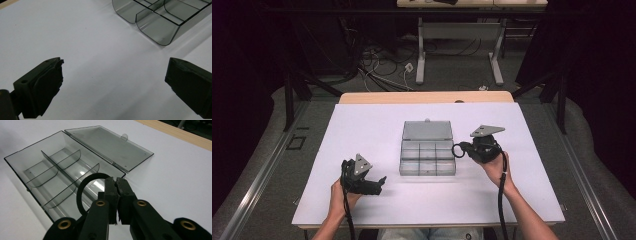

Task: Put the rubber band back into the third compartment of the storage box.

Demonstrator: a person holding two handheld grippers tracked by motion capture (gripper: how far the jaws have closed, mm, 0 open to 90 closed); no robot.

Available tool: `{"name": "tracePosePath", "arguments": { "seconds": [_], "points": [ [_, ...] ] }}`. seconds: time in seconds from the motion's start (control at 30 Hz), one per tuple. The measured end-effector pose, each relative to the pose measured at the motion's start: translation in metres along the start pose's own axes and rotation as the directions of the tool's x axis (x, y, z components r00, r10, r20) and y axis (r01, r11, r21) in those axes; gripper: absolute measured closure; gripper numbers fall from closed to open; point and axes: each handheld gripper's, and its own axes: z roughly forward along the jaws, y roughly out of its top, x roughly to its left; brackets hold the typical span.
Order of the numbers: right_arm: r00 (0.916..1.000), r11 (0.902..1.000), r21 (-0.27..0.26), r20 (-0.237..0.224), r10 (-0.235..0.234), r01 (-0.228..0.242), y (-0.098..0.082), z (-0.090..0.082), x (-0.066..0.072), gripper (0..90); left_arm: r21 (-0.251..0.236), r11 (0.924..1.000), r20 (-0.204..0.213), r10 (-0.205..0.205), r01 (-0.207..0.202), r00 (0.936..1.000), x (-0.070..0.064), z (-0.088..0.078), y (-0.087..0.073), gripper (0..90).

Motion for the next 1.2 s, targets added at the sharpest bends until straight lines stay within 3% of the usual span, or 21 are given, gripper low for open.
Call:
{"name": "tracePosePath", "arguments": {
  "seconds": [1.2],
  "points": [
    [0.9997,0.9996,0.022,0.015,0.017,-0.018,0.014,0.036,-0.007,88.1,0.001,1.0000,-0.004,-0.002,0.002,1.0000,-0.001,0.002,-0.001,0.8]
  ]
}}
